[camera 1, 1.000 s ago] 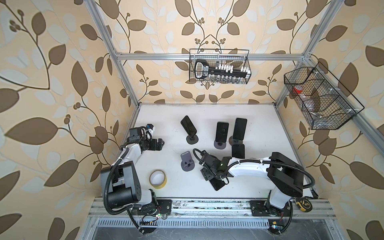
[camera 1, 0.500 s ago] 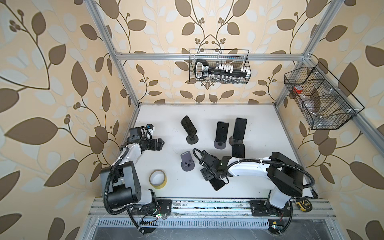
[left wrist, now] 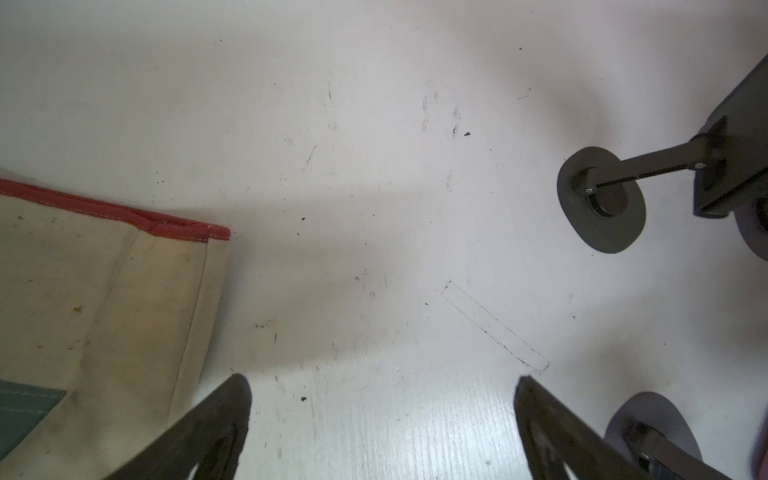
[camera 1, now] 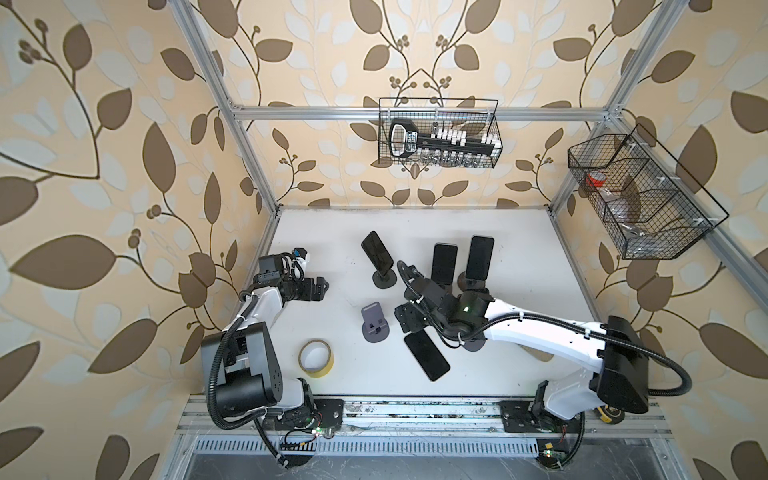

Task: Remove the phone from the phone stand
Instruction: Place the phone at the bottom-center of the table, then pick up the phone stand from the center of the table.

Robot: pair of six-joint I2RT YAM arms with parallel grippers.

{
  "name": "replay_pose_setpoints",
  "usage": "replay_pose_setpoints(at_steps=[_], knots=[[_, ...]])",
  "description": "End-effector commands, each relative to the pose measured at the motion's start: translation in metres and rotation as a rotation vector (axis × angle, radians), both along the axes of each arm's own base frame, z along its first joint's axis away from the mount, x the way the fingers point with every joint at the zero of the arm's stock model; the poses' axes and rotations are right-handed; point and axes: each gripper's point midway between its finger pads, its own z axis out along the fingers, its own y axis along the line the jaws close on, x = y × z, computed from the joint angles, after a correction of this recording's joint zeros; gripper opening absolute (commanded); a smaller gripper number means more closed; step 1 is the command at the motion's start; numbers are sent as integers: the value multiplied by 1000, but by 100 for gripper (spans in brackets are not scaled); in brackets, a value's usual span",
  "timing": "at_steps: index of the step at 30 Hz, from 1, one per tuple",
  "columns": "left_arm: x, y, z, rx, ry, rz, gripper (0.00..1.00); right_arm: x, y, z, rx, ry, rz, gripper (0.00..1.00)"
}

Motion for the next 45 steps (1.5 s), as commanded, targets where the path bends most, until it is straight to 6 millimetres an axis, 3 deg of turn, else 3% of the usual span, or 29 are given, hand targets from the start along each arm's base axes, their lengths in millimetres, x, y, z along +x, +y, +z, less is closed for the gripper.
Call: replay_pose_setpoints(at_steps=[1, 5, 12, 16, 26, 38, 45], knots=[[7, -2, 14, -3, -38, -26, 99, 9, 8, 25, 58, -63, 7, 85], [7, -3, 14, -3, -40, -29, 99, 1, 33, 31, 122, -60, 58, 87], [7, -3, 14, -3, -44, -28, 99, -15, 75, -20, 76, 55, 115, 93], [6, -3, 14, -3, -45, -28, 99, -10, 78, -42, 26, 76, 76, 100], [7, -3, 14, -3, -44, -27, 99, -2, 92, -73, -69, 42, -38, 99], [7, -3, 14, -3, -42, -28, 99, 3, 105, -95, -123, 44, -24, 84], [7, -3, 14, -4, -40, -28, 99, 5, 107, -95, -122, 32, -23, 75]])
